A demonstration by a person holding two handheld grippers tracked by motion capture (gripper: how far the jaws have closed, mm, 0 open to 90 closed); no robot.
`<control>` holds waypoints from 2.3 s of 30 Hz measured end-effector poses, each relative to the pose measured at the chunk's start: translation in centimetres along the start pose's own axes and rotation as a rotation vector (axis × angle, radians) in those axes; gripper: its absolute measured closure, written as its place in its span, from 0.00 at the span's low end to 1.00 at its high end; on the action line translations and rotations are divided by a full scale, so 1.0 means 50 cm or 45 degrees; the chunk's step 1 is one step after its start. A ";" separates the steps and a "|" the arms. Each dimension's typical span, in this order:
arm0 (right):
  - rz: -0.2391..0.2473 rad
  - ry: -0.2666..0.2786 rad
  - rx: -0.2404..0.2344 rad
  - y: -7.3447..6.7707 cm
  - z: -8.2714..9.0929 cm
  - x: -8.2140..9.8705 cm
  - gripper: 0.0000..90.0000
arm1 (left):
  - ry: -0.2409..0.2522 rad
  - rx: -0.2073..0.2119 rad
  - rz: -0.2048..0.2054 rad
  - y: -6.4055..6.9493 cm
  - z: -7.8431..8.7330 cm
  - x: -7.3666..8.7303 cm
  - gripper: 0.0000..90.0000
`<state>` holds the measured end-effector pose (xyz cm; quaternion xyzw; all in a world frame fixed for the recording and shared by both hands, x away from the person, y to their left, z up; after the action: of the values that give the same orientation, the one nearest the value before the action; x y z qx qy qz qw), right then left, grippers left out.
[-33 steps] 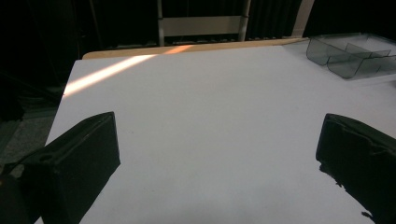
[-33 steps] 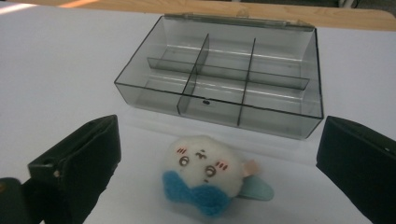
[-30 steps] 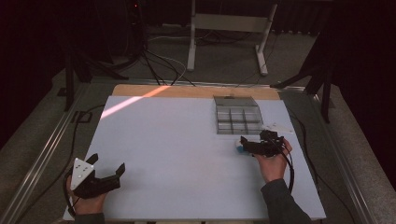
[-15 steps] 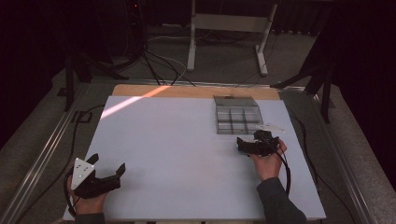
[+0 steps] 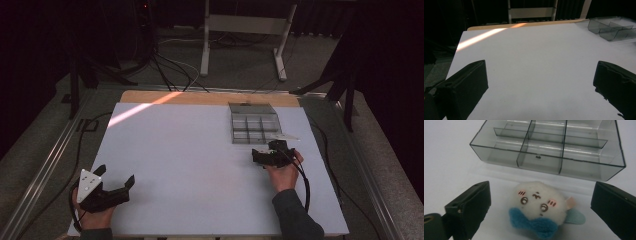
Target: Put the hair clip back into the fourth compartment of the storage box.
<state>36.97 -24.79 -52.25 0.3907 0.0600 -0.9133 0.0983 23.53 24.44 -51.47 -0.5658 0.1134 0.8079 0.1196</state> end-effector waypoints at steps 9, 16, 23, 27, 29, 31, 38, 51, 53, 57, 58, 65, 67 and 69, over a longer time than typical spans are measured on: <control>-0.024 -0.054 0.004 -0.002 -0.023 0.007 0.09 | -0.003 0.001 0.002 0.000 0.000 0.001 0.01; -0.029 -0.091 0.035 -0.005 -0.036 0.013 0.22 | -0.005 -0.001 0.003 0.000 0.000 0.001 0.01; -0.019 -0.126 0.037 -0.009 -0.041 0.020 0.31 | -0.010 0.002 -0.004 0.002 -0.001 0.001 0.01; 0.010 -0.116 0.026 -0.009 -0.041 0.021 0.35 | -0.010 0.000 -0.002 0.001 -0.001 0.001 0.01; 0.008 -0.115 0.016 -0.009 -0.039 0.021 0.36 | -0.011 0.001 -0.001 0.001 -0.001 0.002 0.01; 0.011 -0.109 0.011 -0.008 -0.037 0.021 0.37 | -0.011 0.001 -0.004 0.001 -0.001 0.001 0.01; 0.026 -0.094 0.001 -0.011 -0.028 0.017 0.37 | -0.011 0.001 -0.003 0.001 0.000 0.001 0.01; 0.044 -0.094 -0.014 -0.007 -0.015 0.012 0.38 | -0.014 -0.001 -0.005 0.002 -0.001 0.002 0.01; 0.046 -0.097 -0.016 -0.005 -0.013 0.012 0.38 | -0.014 -0.002 -0.006 0.002 -0.001 0.002 0.01; 0.056 -0.093 -0.021 -0.005 -0.007 0.010 0.38 | -0.017 -0.001 -0.007 0.003 -0.002 0.002 0.01; 0.055 -0.092 -0.024 -0.005 -0.005 0.009 0.38 | -0.017 -0.001 -0.007 0.003 -0.002 0.002 0.01; 0.055 -0.080 -0.047 -0.004 0.007 0.001 0.38 | -0.016 0.000 -0.006 0.003 -0.002 0.002 0.01; 0.056 -0.076 -0.050 -0.004 0.010 -0.002 0.38 | -0.017 -0.001 -0.007 0.004 -0.002 0.002 0.01; 0.061 -0.073 -0.051 -0.003 0.013 -0.005 0.38 | -0.017 -0.002 -0.007 0.004 -0.002 0.002 0.01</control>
<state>36.63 -24.74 -51.64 0.3637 0.0661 -0.9201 0.1295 23.52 24.25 -51.58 -0.5609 0.1106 0.8113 0.1222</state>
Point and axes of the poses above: each handheld gripper's, and its own axes: z roughly backward along the jaws, x roughly out of its underside, y roughly to its right, the point moved 3 cm from there along -z, roughly forward along the jaws
